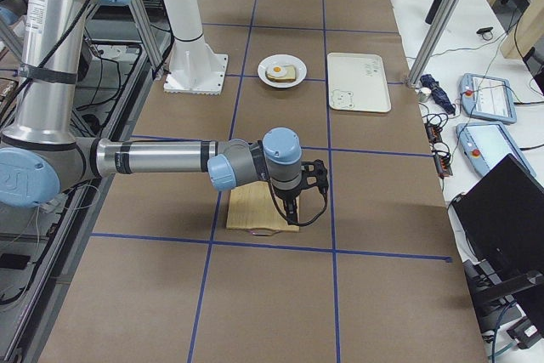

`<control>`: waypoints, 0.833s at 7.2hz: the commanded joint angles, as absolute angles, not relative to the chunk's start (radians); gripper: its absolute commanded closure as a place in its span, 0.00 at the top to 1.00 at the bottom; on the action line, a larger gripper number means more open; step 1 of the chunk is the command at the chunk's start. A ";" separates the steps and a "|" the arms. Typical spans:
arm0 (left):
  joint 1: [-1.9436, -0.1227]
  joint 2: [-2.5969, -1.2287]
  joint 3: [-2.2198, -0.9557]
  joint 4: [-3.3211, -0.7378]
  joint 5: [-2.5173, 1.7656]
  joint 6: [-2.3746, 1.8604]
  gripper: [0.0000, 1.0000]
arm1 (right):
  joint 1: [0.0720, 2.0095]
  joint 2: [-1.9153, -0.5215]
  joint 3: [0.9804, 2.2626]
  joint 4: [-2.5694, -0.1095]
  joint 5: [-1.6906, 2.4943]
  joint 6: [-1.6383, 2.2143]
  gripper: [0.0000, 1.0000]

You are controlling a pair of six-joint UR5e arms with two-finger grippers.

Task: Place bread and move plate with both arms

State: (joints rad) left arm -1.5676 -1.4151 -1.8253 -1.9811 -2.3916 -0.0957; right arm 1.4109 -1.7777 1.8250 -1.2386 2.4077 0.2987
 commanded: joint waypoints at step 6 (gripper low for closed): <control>-1.569 -1.361 -1.818 -2.118 -2.404 -0.104 0.99 | 0.874 -1.821 1.829 -0.705 2.041 1.237 0.98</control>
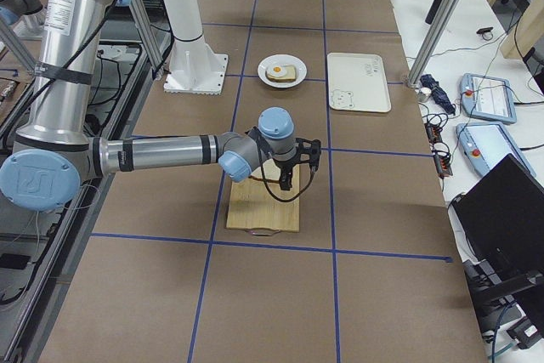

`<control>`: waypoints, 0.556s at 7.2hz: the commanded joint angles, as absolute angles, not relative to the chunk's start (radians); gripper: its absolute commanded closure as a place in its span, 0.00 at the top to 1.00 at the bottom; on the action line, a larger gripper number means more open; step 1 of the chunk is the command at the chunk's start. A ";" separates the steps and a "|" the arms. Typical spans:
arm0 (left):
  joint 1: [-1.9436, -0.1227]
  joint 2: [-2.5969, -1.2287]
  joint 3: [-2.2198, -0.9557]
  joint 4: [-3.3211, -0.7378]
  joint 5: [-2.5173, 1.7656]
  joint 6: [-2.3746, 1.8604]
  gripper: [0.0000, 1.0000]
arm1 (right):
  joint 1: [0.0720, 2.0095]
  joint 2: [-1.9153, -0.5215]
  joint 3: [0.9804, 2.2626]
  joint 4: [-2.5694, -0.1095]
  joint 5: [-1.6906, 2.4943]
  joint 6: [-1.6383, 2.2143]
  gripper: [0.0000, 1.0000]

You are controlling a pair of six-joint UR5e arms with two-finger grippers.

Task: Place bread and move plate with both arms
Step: 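Lower the right gripper onto the bread slice on the wooden board and grasp it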

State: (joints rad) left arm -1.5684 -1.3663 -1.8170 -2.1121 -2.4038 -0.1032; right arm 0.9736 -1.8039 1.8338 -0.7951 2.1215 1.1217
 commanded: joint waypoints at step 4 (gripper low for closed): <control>-1.568 -1.324 -1.816 -2.170 -2.404 -0.110 0.99 | 0.769 -1.910 1.799 -0.580 2.002 1.249 0.59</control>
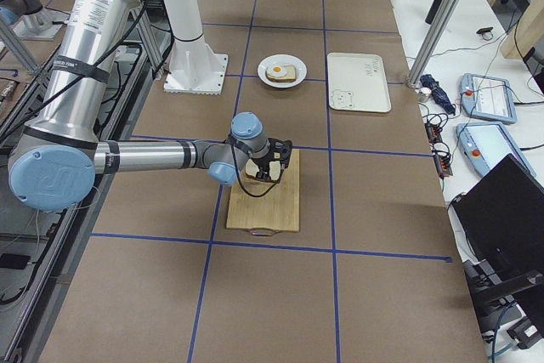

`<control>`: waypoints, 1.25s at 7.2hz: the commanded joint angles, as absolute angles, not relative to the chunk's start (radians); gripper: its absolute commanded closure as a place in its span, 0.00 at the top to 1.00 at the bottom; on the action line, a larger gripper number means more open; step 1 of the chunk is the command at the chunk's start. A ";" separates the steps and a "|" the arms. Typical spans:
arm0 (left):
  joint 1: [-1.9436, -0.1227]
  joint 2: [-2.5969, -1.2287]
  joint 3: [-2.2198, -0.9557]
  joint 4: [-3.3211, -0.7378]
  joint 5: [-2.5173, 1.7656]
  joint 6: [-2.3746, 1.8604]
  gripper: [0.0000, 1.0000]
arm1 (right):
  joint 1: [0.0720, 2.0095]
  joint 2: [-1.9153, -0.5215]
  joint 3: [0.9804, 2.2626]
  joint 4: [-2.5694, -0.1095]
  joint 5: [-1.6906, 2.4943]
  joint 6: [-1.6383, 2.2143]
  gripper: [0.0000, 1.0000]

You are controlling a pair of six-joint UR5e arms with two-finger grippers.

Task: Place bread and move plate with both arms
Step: 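Lower the right gripper onto the bread slice on the wooden board and grasp it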

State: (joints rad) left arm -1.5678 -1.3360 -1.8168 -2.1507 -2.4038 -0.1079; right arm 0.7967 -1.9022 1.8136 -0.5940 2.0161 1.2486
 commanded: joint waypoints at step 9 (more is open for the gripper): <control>-1.569 -1.302 -1.816 -2.186 -2.404 -0.104 0.99 | 0.721 -1.901 1.770 -0.580 1.963 1.232 0.00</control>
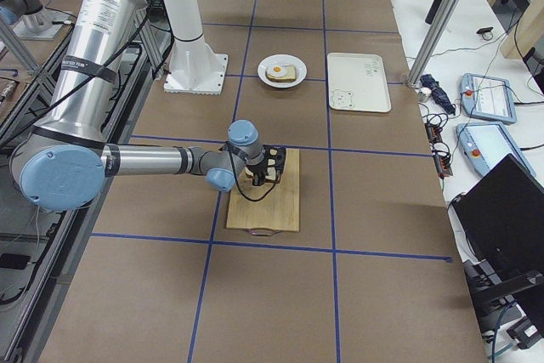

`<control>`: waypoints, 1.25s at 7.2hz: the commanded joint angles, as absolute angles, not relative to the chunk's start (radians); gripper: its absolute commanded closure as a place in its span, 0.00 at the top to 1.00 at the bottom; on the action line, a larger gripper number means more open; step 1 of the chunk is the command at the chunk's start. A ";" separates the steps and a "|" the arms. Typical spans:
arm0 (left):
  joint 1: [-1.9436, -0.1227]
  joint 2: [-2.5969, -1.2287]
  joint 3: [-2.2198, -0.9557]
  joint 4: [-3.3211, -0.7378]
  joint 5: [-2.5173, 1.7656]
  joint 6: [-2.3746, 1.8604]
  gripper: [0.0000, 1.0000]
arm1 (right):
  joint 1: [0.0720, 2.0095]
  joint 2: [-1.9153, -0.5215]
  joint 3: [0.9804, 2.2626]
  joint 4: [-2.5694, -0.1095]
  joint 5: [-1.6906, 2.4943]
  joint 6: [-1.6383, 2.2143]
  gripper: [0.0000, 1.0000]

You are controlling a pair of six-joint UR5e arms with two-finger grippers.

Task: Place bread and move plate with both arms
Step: 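Lower the right gripper onto the bread slice on the wooden board and grasp it, then lift the bread slice with the right gripper and carry it toward the white plate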

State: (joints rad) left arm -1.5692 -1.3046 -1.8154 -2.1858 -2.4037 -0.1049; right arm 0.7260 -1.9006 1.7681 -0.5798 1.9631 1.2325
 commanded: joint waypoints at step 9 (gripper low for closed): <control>-1.568 -1.302 -1.821 -2.184 -2.405 -0.113 0.99 | 1.107 -1.783 1.779 -0.577 2.485 1.085 0.00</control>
State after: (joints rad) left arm -1.5679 -1.3023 -1.8193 -2.1843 -2.4052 -0.1121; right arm 1.0621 -1.8096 1.7856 -0.5780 2.4051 1.0868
